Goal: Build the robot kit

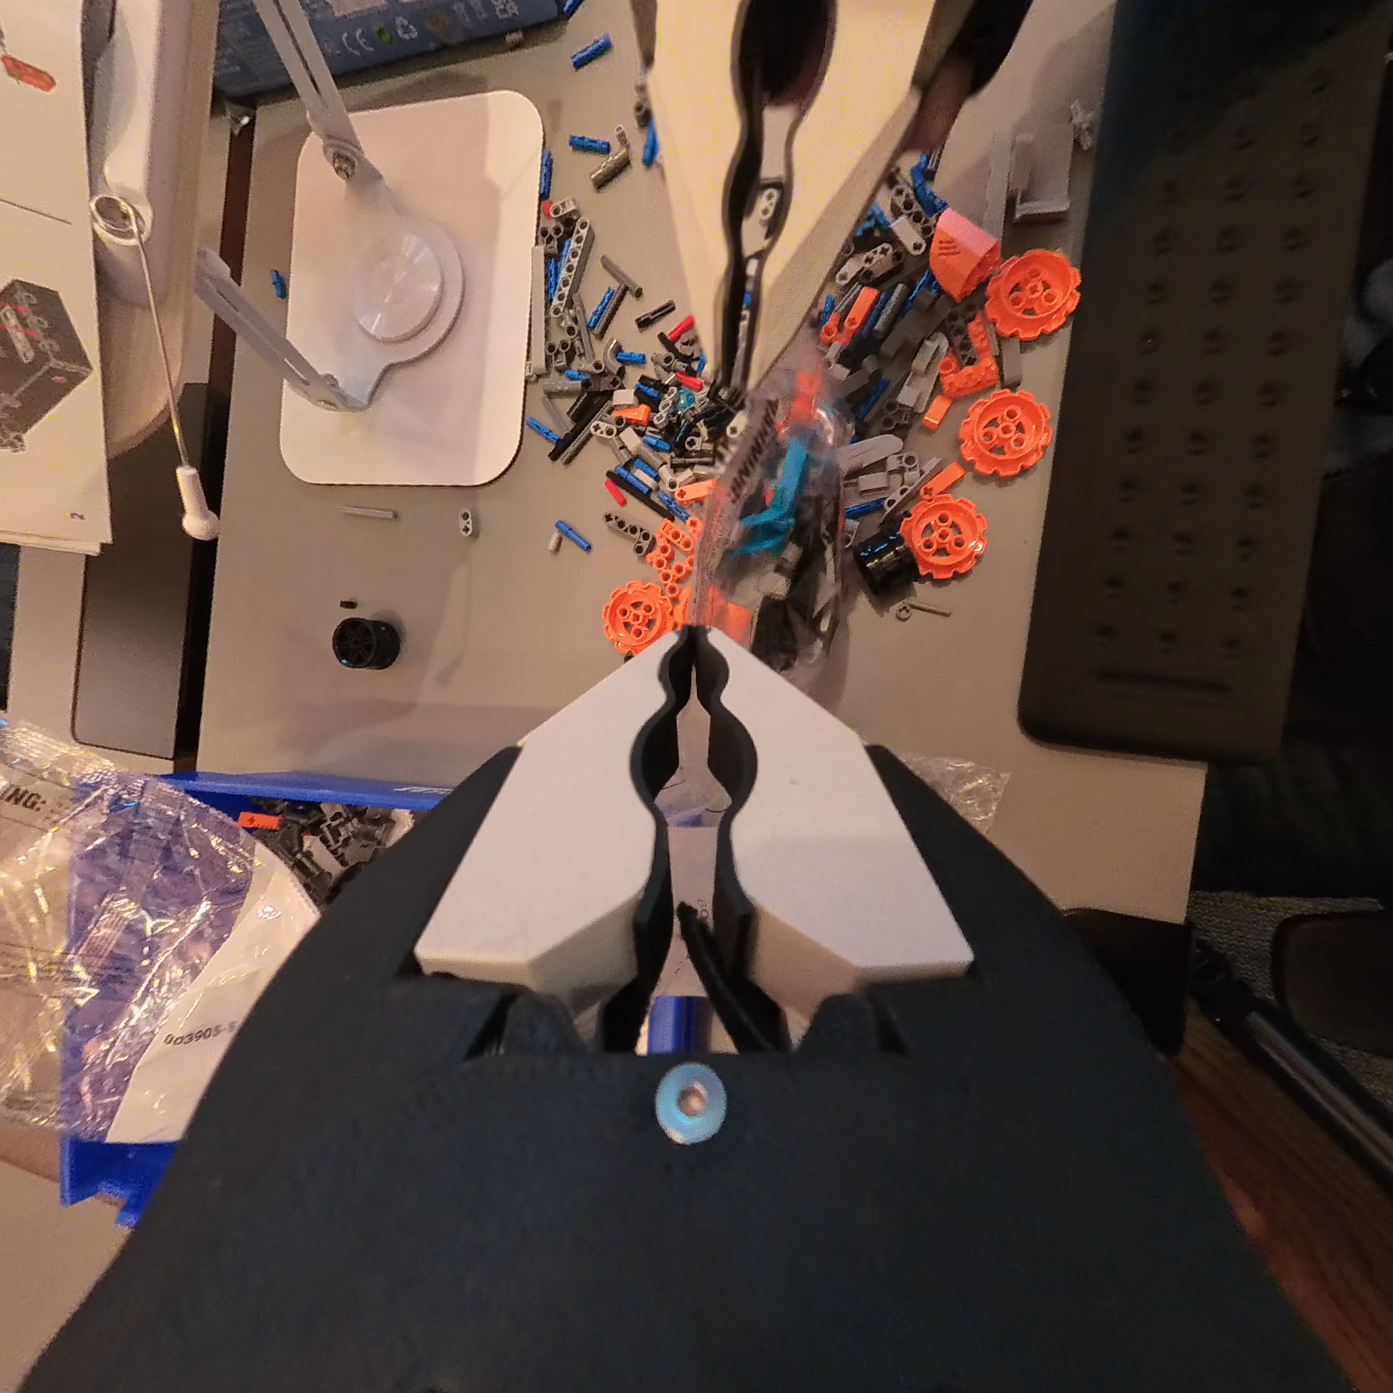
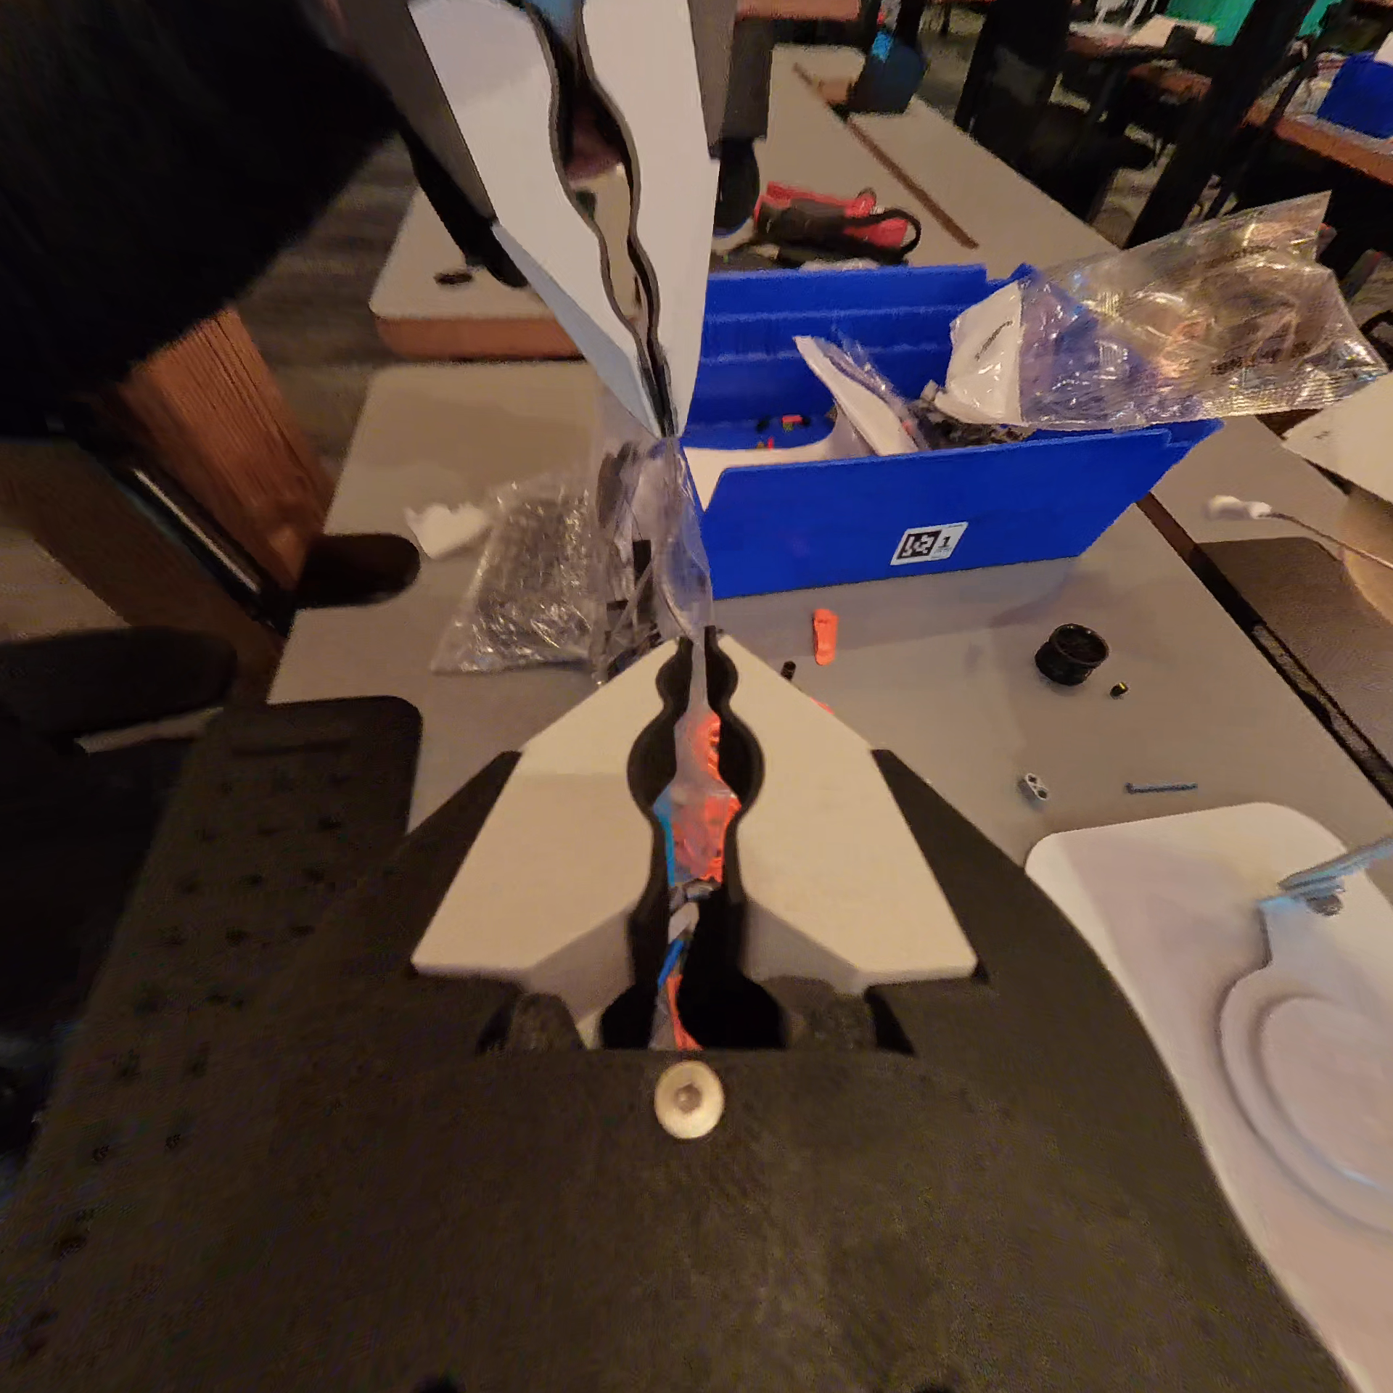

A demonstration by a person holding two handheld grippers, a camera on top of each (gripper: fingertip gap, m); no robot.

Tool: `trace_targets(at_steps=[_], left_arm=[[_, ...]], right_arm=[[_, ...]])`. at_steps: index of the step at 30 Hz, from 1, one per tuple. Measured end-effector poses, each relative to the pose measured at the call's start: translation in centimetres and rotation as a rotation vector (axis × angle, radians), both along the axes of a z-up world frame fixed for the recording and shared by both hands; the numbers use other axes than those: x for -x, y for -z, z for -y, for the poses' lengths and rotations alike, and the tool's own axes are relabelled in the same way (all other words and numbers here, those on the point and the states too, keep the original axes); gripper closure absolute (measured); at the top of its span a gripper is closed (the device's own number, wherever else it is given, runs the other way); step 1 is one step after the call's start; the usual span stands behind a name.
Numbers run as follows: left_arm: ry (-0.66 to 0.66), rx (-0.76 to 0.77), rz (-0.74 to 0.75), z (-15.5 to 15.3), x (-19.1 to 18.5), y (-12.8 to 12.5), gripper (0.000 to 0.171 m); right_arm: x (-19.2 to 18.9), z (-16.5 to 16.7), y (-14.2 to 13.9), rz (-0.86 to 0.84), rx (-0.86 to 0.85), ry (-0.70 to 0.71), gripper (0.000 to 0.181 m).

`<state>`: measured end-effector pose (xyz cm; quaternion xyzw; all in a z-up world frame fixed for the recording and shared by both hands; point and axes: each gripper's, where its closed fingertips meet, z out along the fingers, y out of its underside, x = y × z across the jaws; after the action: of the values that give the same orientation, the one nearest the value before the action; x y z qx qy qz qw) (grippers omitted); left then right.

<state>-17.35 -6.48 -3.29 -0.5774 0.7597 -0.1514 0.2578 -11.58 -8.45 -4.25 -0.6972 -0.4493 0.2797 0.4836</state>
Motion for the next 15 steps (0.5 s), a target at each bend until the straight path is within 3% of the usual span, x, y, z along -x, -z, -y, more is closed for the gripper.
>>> trace_targets(at_steps=[10,13,15], left_arm=[[-0.029,0.054,0.048,-0.3,0.4,-0.1,0.171],[-0.015,0.058,0.033,0.0,0.2,0.3,0.171],[-0.004,0.058,0.029,0.4,-0.1,0.5,0.171]], right_arm=[[0.0,0.2,-1.0,-0.096,0.031,-0.048,0.181],[0.6,-0.2,-0.3,-0.034,0.015,-0.041,0.137],[0.8,-0.2,1.1,0.077,-0.012,-0.05,0.154]])
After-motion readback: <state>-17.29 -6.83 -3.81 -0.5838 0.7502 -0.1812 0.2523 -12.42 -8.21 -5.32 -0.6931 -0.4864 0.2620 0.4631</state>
